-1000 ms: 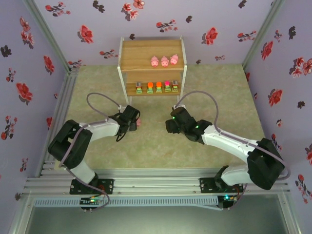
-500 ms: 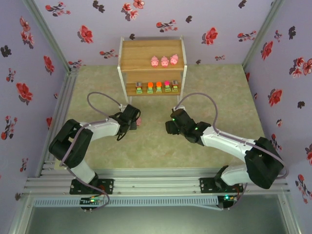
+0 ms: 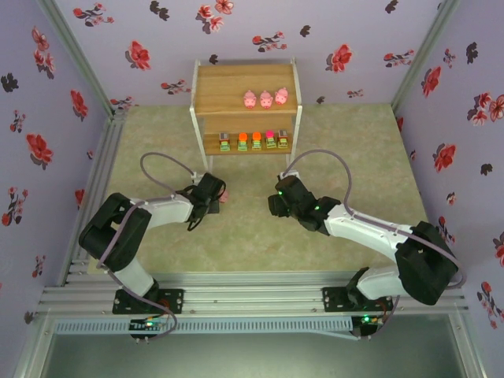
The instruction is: Place and organize the plastic toys onto the shelf
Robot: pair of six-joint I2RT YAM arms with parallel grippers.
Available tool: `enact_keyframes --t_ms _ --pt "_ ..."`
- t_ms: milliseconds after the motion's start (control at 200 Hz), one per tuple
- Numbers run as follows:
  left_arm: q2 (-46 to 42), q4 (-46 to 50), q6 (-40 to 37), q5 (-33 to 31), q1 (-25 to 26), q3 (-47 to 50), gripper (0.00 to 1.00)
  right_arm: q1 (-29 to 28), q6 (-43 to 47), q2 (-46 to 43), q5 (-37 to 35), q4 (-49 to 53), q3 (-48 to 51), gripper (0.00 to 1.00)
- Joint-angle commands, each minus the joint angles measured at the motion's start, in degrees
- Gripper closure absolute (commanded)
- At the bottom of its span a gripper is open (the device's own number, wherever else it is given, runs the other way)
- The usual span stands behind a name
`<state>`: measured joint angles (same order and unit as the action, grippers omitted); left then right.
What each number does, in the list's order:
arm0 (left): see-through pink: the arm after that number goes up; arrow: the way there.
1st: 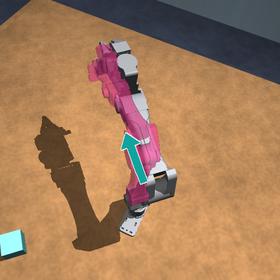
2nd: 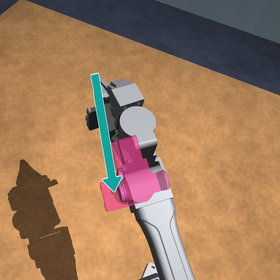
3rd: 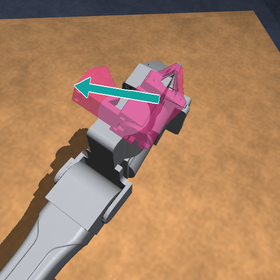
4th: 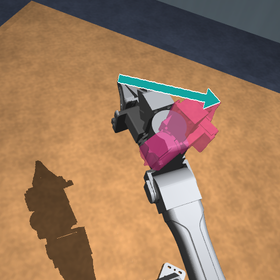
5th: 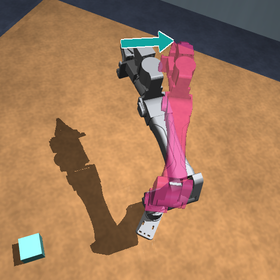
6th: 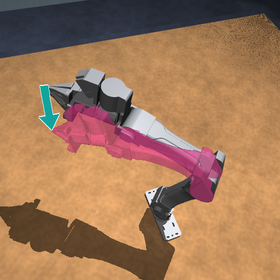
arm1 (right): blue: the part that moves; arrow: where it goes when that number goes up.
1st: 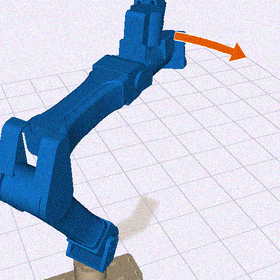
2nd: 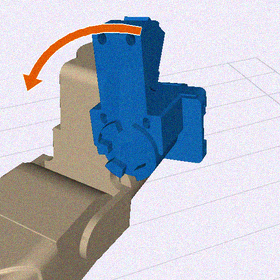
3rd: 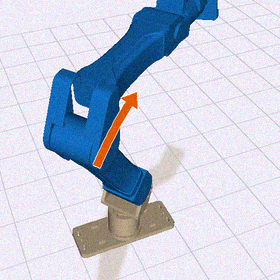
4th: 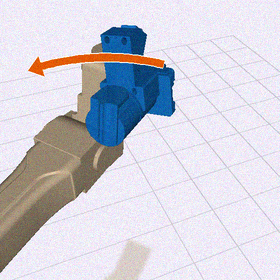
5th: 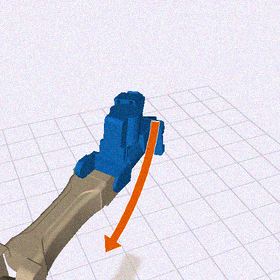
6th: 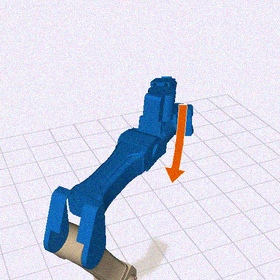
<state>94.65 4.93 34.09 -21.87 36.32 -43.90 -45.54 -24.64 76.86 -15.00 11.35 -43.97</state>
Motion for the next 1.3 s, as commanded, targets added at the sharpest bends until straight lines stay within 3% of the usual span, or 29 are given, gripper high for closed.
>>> enact_keyframes --t_ms 0,385,785,1020,1295 --pt "-1.53 -2.08 -1.36 -0.46 -0.54 1.16 0.58 -0.36 -0.21 0.50 -1.69 -0.72 0.52 0.56" --pt "-0.72 -2.56 -4.73 -1.72 -1.04 -0.70 0.53 -0.50 -0.07 0.57 -2.13 -0.55 0.41 0.56" --pt "-1.07 -3.70 -5.87 -1.43 -1.16 0.04 0.65 -0.46 -0.05 0.68 -2.31 -0.45 0.39 0.56" --pt "-7.73 -0.55 -5.43 -1.34 -1.07 1.78 0.68 -0.49 -0.16 0.62 -2.63 -0.49 0.45 0.57" --pt "-19.80 9.80 -5.01 -2.44 -0.19 0.01 0.68 -0.91 -0.12 0.88 -1.20 -3.37 1.36 0.56"
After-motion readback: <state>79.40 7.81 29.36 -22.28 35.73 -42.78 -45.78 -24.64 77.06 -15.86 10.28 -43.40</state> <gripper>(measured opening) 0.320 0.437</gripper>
